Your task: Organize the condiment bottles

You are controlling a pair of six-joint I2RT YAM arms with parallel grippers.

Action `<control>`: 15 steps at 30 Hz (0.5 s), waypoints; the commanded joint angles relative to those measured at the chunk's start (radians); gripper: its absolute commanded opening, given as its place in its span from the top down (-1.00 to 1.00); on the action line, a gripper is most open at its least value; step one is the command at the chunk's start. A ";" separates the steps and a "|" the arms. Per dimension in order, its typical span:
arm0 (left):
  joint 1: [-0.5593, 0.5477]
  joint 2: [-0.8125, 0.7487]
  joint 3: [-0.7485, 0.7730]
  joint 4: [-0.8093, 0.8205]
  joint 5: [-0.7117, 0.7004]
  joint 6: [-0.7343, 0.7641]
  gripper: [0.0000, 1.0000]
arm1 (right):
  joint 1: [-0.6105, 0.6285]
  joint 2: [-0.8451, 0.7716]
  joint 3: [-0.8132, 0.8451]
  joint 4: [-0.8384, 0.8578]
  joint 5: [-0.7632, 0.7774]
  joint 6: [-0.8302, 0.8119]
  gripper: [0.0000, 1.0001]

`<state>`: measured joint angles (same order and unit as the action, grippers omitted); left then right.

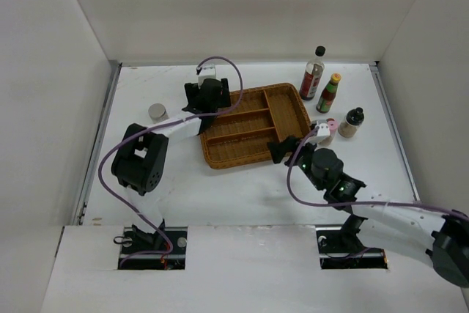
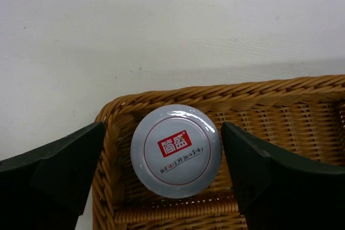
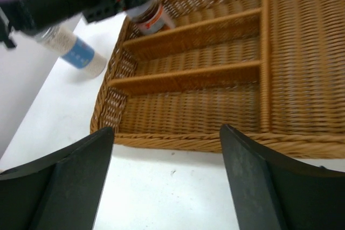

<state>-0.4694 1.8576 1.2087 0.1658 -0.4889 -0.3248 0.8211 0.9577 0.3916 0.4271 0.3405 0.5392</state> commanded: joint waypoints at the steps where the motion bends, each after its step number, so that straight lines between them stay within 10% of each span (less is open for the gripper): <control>1: -0.022 -0.156 -0.050 0.105 -0.033 -0.005 -1.00 | -0.033 -0.094 0.076 -0.146 0.083 -0.016 -0.57; 5: -0.059 -0.325 -0.150 0.202 -0.054 -0.002 -1.00 | -0.147 -0.177 0.176 -0.354 0.181 -0.036 0.32; 7: -0.080 -0.408 -0.199 0.228 -0.057 -0.008 -1.00 | -0.216 -0.160 0.233 -0.436 0.195 -0.036 0.41; 9: -0.108 -0.483 -0.256 0.248 -0.060 -0.014 -1.00 | -0.298 -0.108 0.282 -0.507 0.201 -0.042 0.22; 12: -0.157 -0.583 -0.368 0.268 -0.077 -0.045 -1.00 | -0.398 -0.036 0.303 -0.548 0.236 -0.039 -0.59; 15: -0.185 -0.678 -0.501 0.278 -0.099 -0.103 -1.00 | -0.463 0.057 0.325 -0.565 0.244 -0.062 -0.86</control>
<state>-0.6384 1.2205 0.8146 0.4175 -0.5529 -0.3656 0.3988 0.9516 0.6819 -0.0399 0.5426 0.5018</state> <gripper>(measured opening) 0.997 0.911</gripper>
